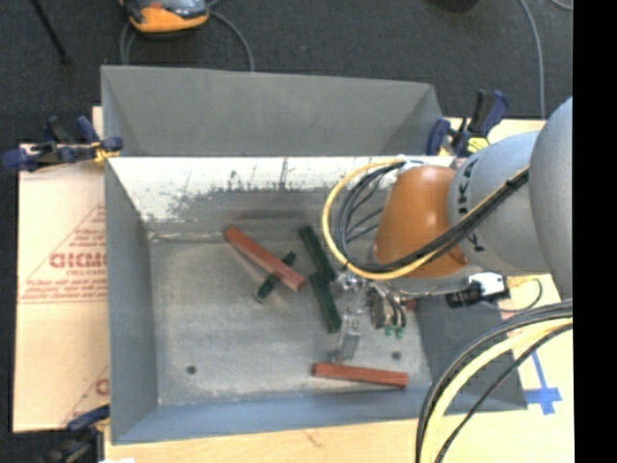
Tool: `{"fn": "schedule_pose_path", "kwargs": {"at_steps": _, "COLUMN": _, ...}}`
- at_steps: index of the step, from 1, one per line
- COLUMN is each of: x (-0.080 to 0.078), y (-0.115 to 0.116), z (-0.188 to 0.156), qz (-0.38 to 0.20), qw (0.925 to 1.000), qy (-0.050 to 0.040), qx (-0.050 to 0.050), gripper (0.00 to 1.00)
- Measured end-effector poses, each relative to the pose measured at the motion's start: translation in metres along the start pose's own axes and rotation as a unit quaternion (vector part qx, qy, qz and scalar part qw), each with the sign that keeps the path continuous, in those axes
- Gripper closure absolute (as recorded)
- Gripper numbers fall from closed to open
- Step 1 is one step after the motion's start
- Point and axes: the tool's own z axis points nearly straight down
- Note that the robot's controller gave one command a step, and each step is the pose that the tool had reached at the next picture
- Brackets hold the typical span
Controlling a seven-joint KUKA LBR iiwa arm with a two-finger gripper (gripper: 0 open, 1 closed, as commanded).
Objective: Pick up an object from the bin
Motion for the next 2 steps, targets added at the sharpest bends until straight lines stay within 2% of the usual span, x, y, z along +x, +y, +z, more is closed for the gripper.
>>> {"fn": "schedule_pose_path", "kwargs": {"at_steps": 1, "x": -0.0235, "y": 0.016, "z": 0.0058, "qz": -0.332, "qw": 0.9431, "qy": -0.0017, "qx": 0.0, "gripper": 1.0}}
{"fn": "schedule_pose_path", "kwargs": {"at_steps": 2, "x": -0.0235, "y": 0.016, "z": 0.0058, "qz": -0.332, "qw": 0.9432, "qy": -0.0017, "qx": 0.0, "gripper": 1.0}}
